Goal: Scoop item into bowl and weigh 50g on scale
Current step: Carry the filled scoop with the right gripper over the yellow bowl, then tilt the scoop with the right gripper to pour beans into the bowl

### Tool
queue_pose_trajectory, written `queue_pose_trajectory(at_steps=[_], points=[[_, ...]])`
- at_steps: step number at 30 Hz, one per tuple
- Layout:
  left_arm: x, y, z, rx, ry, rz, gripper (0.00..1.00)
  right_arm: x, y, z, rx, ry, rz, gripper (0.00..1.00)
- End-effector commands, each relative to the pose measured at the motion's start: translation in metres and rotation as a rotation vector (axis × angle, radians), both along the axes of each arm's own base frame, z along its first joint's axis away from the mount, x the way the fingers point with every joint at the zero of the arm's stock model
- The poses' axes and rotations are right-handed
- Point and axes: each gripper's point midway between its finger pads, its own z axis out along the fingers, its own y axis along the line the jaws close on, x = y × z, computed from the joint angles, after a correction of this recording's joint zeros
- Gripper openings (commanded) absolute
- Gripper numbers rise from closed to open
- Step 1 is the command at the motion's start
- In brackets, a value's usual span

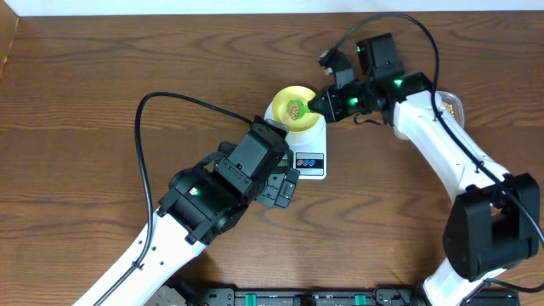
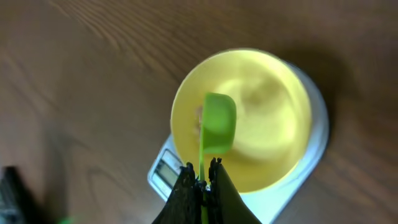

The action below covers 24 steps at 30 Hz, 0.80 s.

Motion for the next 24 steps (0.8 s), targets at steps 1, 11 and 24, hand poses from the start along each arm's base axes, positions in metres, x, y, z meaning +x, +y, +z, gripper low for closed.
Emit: queue_pose_trajectory(at_steps=[1, 11, 24], points=[[0.002, 0.001, 0.004, 0.009, -0.013, -0.003, 1.00, 0.013, 0.003, 0.012, -0.141, -0.143, 0.036, 0.01], [0.002, 0.001, 0.004, 0.008, -0.013, -0.002, 1.00, 0.011, 0.005, 0.015, -0.304, -0.218, 0.066, 0.01], [0.002, 0.001, 0.004, 0.009, -0.013, -0.003, 1.00, 0.014, 0.009, 0.026, -0.518, -0.366, 0.103, 0.01]])
